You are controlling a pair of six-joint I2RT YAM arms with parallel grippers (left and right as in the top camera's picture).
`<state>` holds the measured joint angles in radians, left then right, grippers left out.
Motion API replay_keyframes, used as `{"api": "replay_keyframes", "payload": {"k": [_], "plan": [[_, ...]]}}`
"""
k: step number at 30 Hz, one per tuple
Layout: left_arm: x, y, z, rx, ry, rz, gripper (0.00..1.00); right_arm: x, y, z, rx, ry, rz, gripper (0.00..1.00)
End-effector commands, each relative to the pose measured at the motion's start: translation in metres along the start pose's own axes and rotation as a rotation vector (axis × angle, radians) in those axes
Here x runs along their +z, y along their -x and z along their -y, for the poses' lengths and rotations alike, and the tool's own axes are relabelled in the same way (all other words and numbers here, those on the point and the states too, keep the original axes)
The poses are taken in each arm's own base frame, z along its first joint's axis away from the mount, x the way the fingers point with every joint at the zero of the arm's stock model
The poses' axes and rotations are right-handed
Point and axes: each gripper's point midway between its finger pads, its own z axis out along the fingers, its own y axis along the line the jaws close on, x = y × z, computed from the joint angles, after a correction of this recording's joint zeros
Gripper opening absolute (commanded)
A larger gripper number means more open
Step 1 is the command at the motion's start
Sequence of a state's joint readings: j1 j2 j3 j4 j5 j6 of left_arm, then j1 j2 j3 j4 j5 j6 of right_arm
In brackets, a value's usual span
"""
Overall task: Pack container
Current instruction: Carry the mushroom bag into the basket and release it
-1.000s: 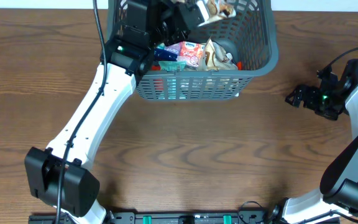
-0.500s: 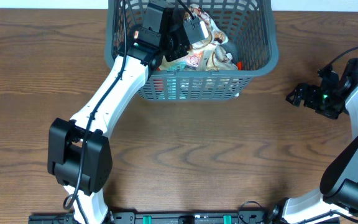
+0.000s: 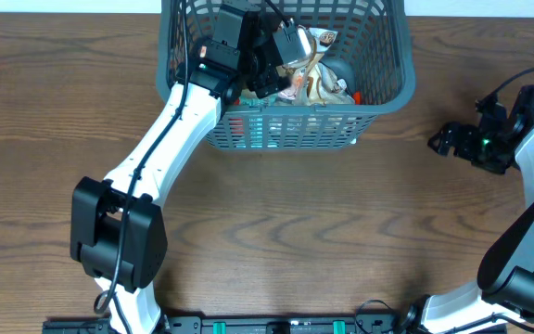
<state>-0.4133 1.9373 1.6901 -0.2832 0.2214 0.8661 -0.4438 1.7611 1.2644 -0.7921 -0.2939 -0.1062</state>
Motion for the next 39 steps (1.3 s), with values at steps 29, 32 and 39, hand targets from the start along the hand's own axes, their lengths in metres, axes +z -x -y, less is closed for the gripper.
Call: {"api": "replay_keyframes", "payload": {"k": [29,32,39], "plan": [[-0.345,-0.086,-0.187,-0.666,0.935,0.187,0.99,-0.287,0.186,-0.062,-0.147,-0.134,0.980,0.99],[-0.341,-0.102,-0.155,-0.714,0.925,0.200,0.99,-0.294,0.156,-0.067,-0.135,-0.176,0.990,0.99],[-0.329,-0.130,-0.076,-0.858,0.837,0.277,0.99,-0.273,0.067,-0.091,-0.154,-0.174,0.976,0.99]]}}
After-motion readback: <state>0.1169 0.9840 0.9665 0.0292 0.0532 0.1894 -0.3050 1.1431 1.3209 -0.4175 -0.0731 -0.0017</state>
